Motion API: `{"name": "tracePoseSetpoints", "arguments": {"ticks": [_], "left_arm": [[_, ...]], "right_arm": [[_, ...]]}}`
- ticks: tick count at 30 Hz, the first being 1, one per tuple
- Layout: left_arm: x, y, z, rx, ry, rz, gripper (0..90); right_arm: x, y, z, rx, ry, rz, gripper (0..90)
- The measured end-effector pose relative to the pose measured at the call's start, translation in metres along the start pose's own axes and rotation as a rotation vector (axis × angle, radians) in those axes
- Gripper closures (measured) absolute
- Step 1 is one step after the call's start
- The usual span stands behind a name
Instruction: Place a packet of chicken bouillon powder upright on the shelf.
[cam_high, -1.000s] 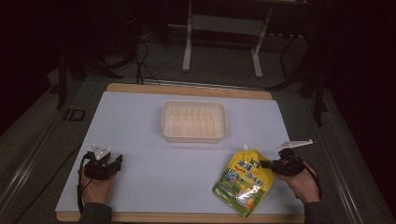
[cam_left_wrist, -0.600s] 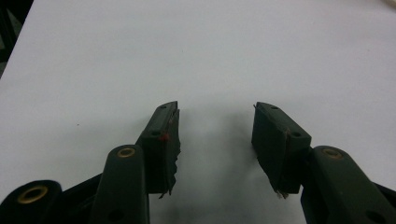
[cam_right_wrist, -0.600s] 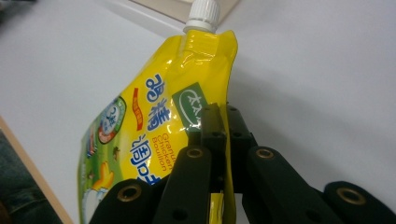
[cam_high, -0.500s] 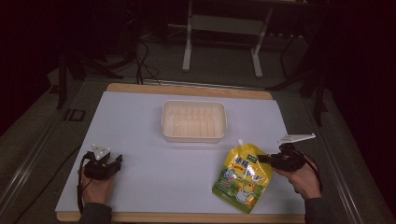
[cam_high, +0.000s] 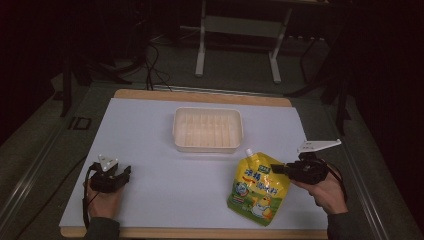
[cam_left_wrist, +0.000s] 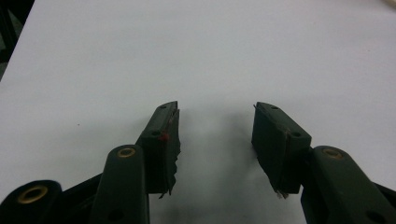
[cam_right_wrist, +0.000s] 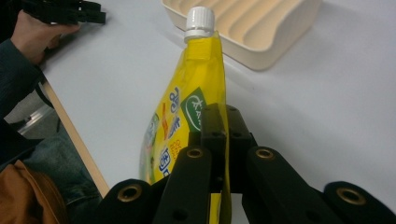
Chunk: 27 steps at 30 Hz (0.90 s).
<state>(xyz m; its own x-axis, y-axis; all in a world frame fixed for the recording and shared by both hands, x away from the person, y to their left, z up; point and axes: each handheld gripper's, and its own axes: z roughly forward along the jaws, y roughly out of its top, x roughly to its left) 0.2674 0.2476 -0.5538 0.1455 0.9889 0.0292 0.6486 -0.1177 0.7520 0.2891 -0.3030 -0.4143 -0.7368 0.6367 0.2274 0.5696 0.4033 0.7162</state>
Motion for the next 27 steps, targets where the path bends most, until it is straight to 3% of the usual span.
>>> {"name": "tracePoseSetpoints", "arguments": {"ticks": [7,16,27], "left_arm": [[0.000,0.000,0.000,-0.004,0.000,-0.002,51.4],[0.000,0.000,0.000,-0.004,0.002,-0.005,51.4],[0.001,0.000,0.000,-0.006,0.003,-0.008,51.4]], "right_arm": [[0.022,0.012,-0.008,-0.032,-0.008,-0.077,90.0],[0.027,0.021,-0.013,-0.060,-0.024,-0.097,90.0],[0.020,0.026,-0.012,-0.113,-0.015,-0.015,90.0]]}}
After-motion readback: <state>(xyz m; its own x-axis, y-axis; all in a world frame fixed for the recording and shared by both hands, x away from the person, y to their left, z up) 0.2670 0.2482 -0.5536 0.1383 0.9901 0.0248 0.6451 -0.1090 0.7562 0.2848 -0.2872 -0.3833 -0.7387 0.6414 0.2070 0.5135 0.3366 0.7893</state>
